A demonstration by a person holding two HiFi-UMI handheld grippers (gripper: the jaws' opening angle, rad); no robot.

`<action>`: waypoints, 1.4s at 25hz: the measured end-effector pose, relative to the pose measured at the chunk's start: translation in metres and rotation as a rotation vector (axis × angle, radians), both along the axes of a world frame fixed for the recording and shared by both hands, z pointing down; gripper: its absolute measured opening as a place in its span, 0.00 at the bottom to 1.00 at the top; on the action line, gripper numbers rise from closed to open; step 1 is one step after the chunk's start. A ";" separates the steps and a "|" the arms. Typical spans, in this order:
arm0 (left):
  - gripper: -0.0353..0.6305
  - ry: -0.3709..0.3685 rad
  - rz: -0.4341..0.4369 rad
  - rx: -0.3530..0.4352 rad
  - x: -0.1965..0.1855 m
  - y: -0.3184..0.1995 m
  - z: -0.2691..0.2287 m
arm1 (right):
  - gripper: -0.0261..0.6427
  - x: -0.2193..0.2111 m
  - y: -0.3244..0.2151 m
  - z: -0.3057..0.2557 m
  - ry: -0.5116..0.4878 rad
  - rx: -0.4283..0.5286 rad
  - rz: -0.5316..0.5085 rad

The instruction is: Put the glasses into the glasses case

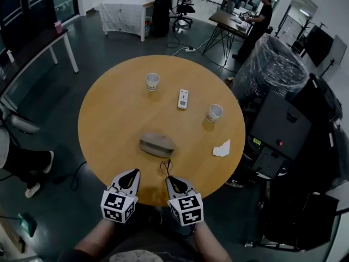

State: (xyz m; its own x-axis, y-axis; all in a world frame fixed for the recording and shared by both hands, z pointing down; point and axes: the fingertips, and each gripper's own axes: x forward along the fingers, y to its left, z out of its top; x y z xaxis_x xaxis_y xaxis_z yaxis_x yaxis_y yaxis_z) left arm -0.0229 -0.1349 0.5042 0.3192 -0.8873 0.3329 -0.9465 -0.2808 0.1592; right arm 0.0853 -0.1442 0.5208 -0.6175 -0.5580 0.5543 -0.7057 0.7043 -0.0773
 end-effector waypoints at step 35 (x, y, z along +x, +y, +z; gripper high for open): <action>0.06 -0.092 0.276 -0.196 -0.010 -0.142 0.109 | 0.03 -0.049 -0.100 0.078 0.507 -0.218 -0.118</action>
State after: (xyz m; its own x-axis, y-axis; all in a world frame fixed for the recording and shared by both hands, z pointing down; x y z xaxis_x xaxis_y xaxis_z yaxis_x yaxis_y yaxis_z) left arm -0.0326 -0.2766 0.6129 0.4987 -0.6882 0.5269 -0.8522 -0.5003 0.1531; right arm 0.0362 -0.2440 0.5990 -0.2953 -0.3401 0.8928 -0.6096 0.7866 0.0981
